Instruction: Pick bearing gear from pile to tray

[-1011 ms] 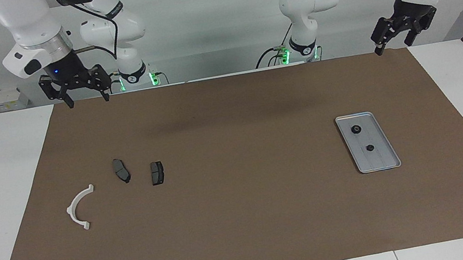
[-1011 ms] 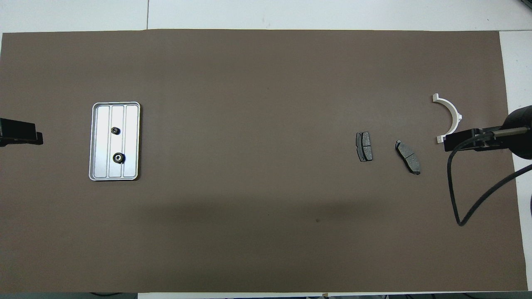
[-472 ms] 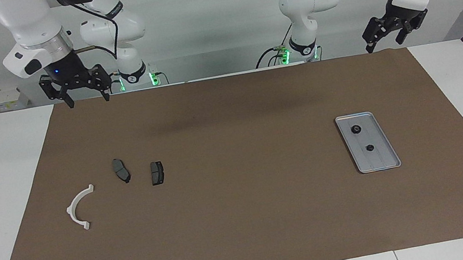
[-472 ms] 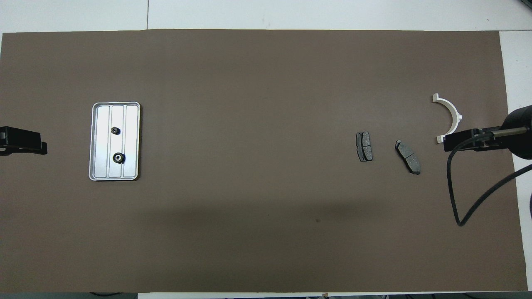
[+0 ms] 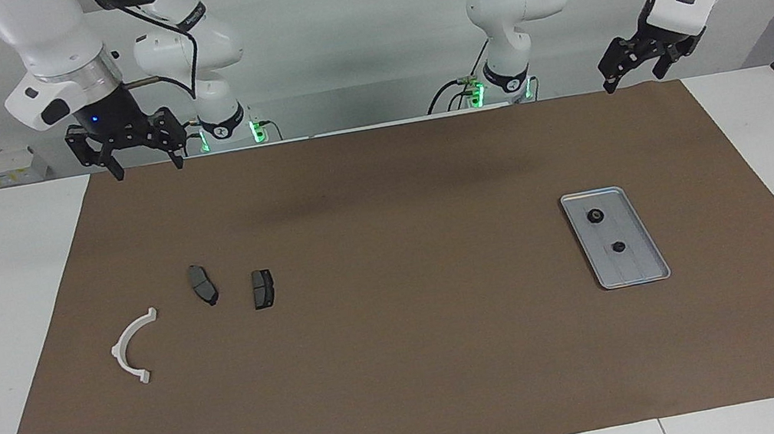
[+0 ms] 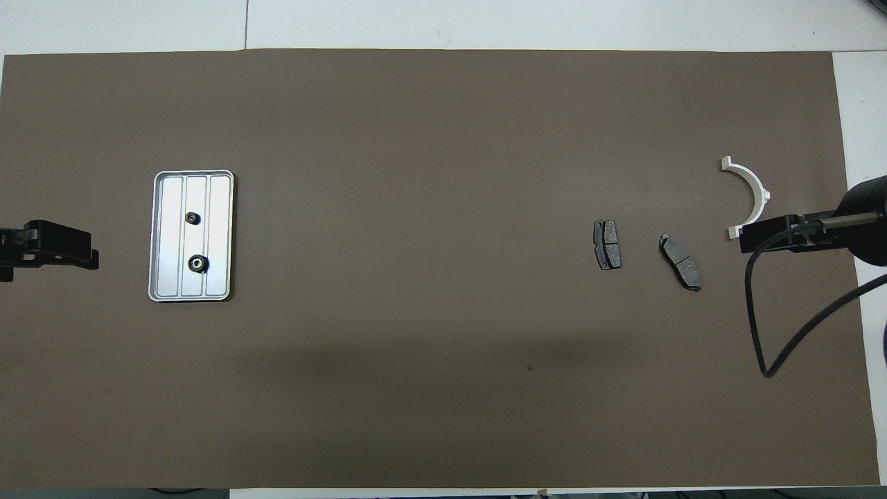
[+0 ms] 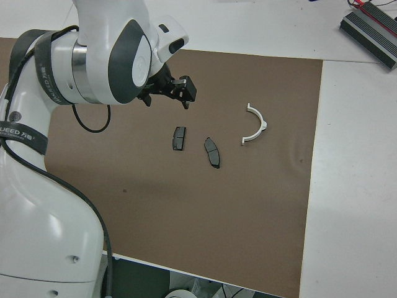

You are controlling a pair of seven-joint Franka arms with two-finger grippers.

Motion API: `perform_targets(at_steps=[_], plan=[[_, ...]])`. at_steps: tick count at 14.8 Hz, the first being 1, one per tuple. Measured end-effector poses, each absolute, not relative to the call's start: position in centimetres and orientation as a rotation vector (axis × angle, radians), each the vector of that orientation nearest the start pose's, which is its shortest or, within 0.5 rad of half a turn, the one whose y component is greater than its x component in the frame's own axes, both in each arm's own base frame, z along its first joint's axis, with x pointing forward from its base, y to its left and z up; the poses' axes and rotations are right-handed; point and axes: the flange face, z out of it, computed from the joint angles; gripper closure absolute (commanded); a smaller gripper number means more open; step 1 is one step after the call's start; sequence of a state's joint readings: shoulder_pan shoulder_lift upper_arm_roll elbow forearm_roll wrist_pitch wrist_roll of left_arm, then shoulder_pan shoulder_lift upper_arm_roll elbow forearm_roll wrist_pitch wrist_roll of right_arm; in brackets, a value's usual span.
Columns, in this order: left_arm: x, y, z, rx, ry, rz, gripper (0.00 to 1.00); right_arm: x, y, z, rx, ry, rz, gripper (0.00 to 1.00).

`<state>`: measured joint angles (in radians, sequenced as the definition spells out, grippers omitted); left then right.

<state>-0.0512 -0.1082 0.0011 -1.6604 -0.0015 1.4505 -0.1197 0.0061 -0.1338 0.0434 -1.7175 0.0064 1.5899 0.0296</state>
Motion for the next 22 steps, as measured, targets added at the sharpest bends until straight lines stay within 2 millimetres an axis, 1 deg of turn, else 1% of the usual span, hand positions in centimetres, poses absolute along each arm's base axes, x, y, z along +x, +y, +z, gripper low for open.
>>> perform_targets(at_steps=[6, 12, 17, 22], plan=[[50.9, -2.5, 63.0, -3.133, -0.108, 0.127, 0.0, 51.3, 2.8, 62.8, -3.141, -0.03, -0.01, 0.0], [51.8, -2.6, 61.9, -3.14, -0.105, 0.051, 0.0, 51.3, 2.8, 62.8, -3.141, -0.03, -0.01, 0.0], [52.5, -2.7, 62.3, -3.146, -0.105, -0.049, 0.0, 51.3, 2.8, 62.8, -3.141, -0.03, -0.01, 0.0], [52.5, -2.7, 62.3, -3.146, -0.103, -0.056, 0.0, 51.3, 2.8, 62.8, -3.141, -0.031, -0.01, 0.0]])
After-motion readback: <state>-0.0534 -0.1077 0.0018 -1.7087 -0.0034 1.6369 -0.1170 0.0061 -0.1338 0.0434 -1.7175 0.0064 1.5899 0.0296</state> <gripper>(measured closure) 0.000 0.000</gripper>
